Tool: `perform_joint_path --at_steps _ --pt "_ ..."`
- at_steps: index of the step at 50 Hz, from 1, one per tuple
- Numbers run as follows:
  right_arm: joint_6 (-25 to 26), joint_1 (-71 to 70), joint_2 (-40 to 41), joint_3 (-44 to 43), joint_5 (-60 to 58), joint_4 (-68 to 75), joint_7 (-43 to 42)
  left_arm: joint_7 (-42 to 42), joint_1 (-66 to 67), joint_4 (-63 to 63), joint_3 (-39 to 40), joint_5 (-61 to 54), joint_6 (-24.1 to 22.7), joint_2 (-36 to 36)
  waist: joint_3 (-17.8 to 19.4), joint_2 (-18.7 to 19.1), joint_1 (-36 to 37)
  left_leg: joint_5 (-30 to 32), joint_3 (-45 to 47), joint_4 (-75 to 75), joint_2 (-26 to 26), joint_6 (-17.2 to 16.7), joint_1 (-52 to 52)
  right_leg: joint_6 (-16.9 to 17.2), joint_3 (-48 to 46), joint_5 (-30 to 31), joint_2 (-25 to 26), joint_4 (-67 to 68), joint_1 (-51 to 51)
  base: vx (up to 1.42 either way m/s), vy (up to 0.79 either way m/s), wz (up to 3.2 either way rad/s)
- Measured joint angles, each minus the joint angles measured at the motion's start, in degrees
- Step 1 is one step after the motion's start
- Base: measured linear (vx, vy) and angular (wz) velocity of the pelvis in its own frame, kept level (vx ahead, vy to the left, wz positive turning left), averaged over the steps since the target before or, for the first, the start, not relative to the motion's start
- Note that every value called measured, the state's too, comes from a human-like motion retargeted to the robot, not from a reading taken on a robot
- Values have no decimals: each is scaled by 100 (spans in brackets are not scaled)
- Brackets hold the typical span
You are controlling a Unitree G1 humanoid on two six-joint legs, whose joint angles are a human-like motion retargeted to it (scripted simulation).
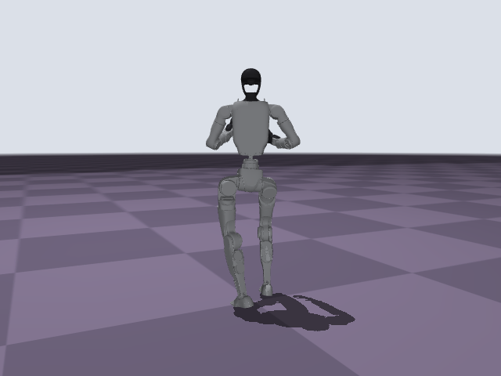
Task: Dance
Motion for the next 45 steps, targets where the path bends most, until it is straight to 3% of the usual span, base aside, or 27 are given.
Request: perform_joint_path --at_steps 3,5,7,10,12,14,16,18,20,23,25,29,32,35,39,45 --pt "-9 139 -97 65 319 -63 -175 63 24 -122 -156 -417 -53 9 -73 118 74 -385 13 2437 848 179 -942 120 -21 434 516 -839 14 8 -12 35" --pt "-60 47 -166 92 426 -210 -316 60 120 -150 -185 -647 -15 44 2 135 286 -749 -15 4329 1561 501 -1470 -157 -189 52 767 -782 150 12 -15 0" --pt "-127 -290 -241 116 366 -368 -475 -2 281 -63 -183 -726 88 115 175 228 597 -1179 -268 5942 2322 836 -2012 -646 -390 -742 1096 -586 319 17 -16 -36" --pt "-224 -1048 -189 140 127 -517 -720 -285 609 271 -172 -821 255 199 461 310 1037 -1838 -626 6924 2910 1209 -2710 -1006 -507 -1310 1486 -545 592 25 -12 -50" --pt "-218 -1341 4 139 -38 -668 -832 -580 951 462 -111 -1044 287 222 450 206 1265 -2027 -537 6317 2669 1230 -2907 -864 -455 -1066 1517 -897 862 34 -2 -47" --pt "-230 -1369 160 116 -129 -868 -909 -754 1360 585 -69 -1279 255 228 312 38 1427 -1890 -336 5059 2144 1009 -2877 -624 -468 -575 1352 -1224 1142 40 3 -46" --pt "-291 -1323 205 67 -281 -1042 -1010 -788 1725 726 -51 -1487 209 170 123 -123 1476 -1432 -151 3367 1455 651 -2674 -355 -582 84 1050 -1397 1338 44 3 -40" --pt "-377 -1305 152 -17 -508 -1170 -1132 -716 2023 873 -51 -1703 205 90 -56 -271 1394 -848 -73 1497 665 379 -2266 -175 -658 318 710 -1332 1431 45 3 -30" --pt "-450 -1315 107 -131 -678 -1208 -1240 -581 2281 990 -45 -1887 224 31 -203 -286 1337 -882 -154 845 306 343 -2162 -208 -696 7 569 -975 1413 45 1 -42" --pt "-513 -1317 120 -374 -1003 -1080 -1537 -366 2504 1158 97 -1917 157 -63 -304 -395 1301 -1441 -292 825 -71 734 -1896 -423 -660 -979 243 -137 1475 47 -1 -54" --pt "-537 -1247 260 -513 -1224 -944 -1637 -280 2527 1307 246 -1683 100 -189 -220 -515 1274 -1814 -318 1263 -229 970 -1775 -439 -664 -1166 -112 644 1501 44 -1 -67" --pt "-541 -1004 543 -483 -1227 -733 -1230 -335 2241 1489 365 -1313 109 -452 -29 -656 1035 -2100 -175 1498 -443 1155 -1321 -228 -619 -286 -732 2082 1160 38 2 -75" --pt "-502 -777 557 -331 -1059 -613 -825 -390 1782 1361 314 -1083 98 -475 9 -633 722 -2061 -94 1071 -541 1134 -836 -200 -516 -255 -989 2475 711 33 3 -75" --pt "-480 -513 418 -164 -947 -502 -577 -383 1201 1041 208 -824 -4 -354 -46 -512 336 -2014 1 582 -534 1028 -422 -200 -495 -533 -1081 2187 259 32 2 -67" --pt "-451 -248 134 -121 -886 -354 -456 -250 299 606 56 -456 -232 -77 -180 -190 -29 -1640 191 -509 -422 802 155 -83 -595 -563 -812 832 -114 31 -1 -67" --pt "-278 67 25 -185 -754 -191 -366 -554 -188 275 -238 -559 -378 67 -490 60 -13 -700 328 -1015 -114 392 411 118 -819 103 -216 -1055 274 30 -8 -63"
